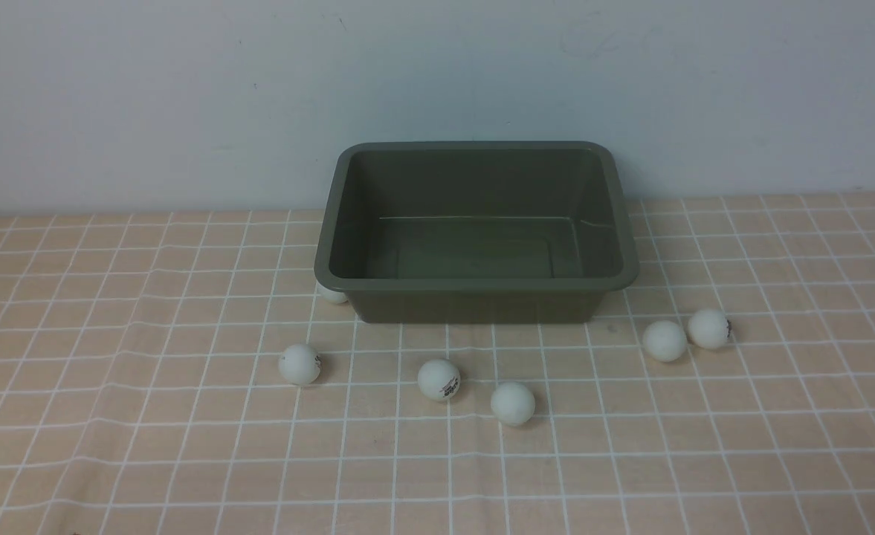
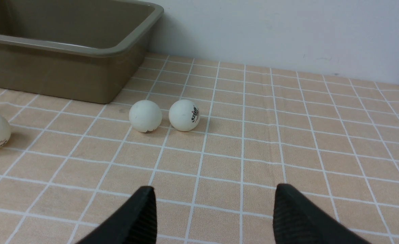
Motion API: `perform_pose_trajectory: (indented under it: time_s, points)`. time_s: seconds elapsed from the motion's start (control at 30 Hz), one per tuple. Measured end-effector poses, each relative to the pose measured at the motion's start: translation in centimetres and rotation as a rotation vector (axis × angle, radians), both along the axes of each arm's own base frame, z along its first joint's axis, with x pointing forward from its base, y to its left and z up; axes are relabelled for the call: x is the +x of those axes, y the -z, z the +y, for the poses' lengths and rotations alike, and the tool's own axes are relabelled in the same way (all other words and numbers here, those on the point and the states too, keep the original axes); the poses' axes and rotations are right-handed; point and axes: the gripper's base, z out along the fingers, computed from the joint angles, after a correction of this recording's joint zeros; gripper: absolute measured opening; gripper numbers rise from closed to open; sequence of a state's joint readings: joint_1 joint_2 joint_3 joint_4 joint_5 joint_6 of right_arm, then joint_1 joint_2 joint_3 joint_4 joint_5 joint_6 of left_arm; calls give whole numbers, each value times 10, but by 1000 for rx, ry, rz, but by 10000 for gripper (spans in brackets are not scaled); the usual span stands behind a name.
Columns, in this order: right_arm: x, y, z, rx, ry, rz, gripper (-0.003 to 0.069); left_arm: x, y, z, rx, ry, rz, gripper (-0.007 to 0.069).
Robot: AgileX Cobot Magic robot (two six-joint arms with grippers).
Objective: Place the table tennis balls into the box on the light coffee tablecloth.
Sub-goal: 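Reach for and grasp a ping pong ball on the table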
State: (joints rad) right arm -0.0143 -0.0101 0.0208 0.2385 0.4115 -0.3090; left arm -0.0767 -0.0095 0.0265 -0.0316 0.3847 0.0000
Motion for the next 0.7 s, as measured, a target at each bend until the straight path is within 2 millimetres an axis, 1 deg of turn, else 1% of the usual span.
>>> perform_pose_trajectory:
  time_s: [0.7]
  points:
    - [0,0,0,-7,1,0,428,0,0,0,1,0,0,511]
